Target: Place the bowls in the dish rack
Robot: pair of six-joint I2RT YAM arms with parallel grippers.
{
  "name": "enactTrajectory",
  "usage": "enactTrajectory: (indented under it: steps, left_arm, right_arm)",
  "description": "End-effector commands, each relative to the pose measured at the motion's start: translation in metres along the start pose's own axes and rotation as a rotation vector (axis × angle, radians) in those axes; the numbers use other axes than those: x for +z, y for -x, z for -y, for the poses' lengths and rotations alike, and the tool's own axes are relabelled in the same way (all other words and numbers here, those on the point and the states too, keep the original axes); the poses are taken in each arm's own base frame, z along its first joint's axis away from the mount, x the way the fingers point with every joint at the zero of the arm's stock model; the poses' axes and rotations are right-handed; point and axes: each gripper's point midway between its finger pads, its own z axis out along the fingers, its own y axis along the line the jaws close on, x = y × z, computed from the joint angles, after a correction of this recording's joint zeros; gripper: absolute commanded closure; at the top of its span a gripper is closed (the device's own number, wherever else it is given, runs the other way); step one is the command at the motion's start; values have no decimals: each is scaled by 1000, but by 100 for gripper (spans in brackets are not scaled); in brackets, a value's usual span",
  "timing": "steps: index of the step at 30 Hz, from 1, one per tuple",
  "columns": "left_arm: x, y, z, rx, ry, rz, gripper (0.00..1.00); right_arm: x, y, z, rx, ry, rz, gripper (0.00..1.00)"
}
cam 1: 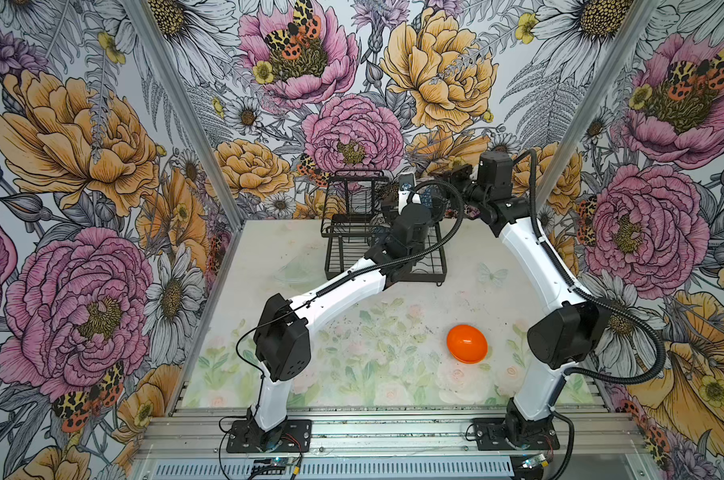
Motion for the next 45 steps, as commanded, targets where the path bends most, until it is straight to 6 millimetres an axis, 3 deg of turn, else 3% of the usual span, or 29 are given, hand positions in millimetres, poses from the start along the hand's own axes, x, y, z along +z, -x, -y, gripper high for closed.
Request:
enactTrajectory:
  steps: [1,5,6,14,20,24,29,36,45]
  left_arm:
    - [-24,9,-7,22,28,-48,1]
    - [-37,0,-12,20,46,-128,1]
    - [-48,18,-14,-2,29,-125,1]
    - [-75,0,-15,-3,-53,-288,1]
    - [-84,-17,-10,1,-163,-433,1]
    - [-90,-26,-19,49,-187,-496,1]
    - [-94,-32,-38,46,-198,-535,1]
    - [-104,-54,-43,87,-274,-615,1]
    - [-105,-69,-52,102,-297,-668,1]
  right_arm:
    - [-49,12,-69,-66,205,67,100]
    - [-57,18,-61,-108,202,85,100]
    - [-59,18,-58,-131,201,89,100]
    - [-68,12,-17,-328,142,109,100]
    - [-67,0,-3,-427,162,76,100]
    - [-65,-5,9,-437,206,83,100]
    - [-62,-8,34,-445,162,96,100]
    - [-60,-7,80,-444,54,161,100]
    - [-36,-19,111,-459,-10,158,100]
